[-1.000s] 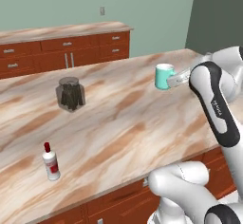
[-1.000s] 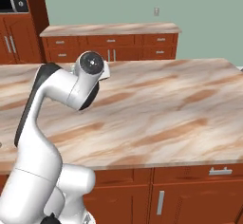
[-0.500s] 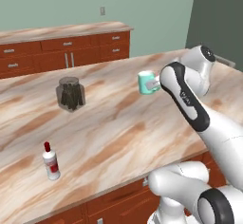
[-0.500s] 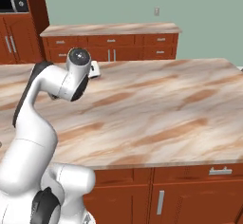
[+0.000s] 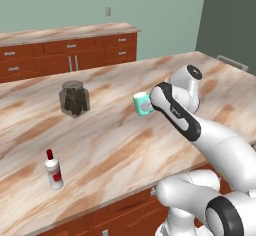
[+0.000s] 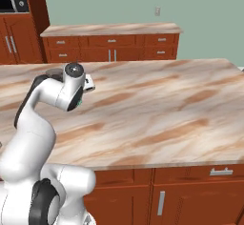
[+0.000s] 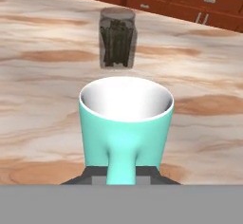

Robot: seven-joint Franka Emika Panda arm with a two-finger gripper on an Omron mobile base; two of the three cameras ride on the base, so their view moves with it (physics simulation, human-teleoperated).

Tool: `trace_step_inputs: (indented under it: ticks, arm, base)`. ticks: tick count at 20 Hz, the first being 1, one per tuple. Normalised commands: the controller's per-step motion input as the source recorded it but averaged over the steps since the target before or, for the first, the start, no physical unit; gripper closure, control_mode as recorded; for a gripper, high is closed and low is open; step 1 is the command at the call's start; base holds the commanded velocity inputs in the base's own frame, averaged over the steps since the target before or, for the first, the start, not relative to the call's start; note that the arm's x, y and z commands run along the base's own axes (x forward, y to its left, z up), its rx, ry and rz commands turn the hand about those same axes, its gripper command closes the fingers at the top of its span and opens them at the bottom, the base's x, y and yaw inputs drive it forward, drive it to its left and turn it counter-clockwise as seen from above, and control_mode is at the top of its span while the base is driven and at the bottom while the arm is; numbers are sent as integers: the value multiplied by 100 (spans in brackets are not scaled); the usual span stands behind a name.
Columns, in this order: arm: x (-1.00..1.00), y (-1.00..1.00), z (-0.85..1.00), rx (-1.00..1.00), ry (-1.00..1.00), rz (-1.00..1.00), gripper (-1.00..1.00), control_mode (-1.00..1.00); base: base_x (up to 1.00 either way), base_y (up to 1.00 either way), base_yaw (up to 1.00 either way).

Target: Open the cabinet directly in front. Then move the liquor and the mug to the dining counter with the jar on it.

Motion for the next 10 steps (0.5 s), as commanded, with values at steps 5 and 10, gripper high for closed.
trace_step_inputs:
  ticks: [5, 10]
  arm:
    - [62, 40, -43, 0, -1, 0, 100, -100]
    - [75, 51, -36, 3, 0, 0, 100, -100]
  base:
    - [0, 0, 0]
    - [0, 0, 0]
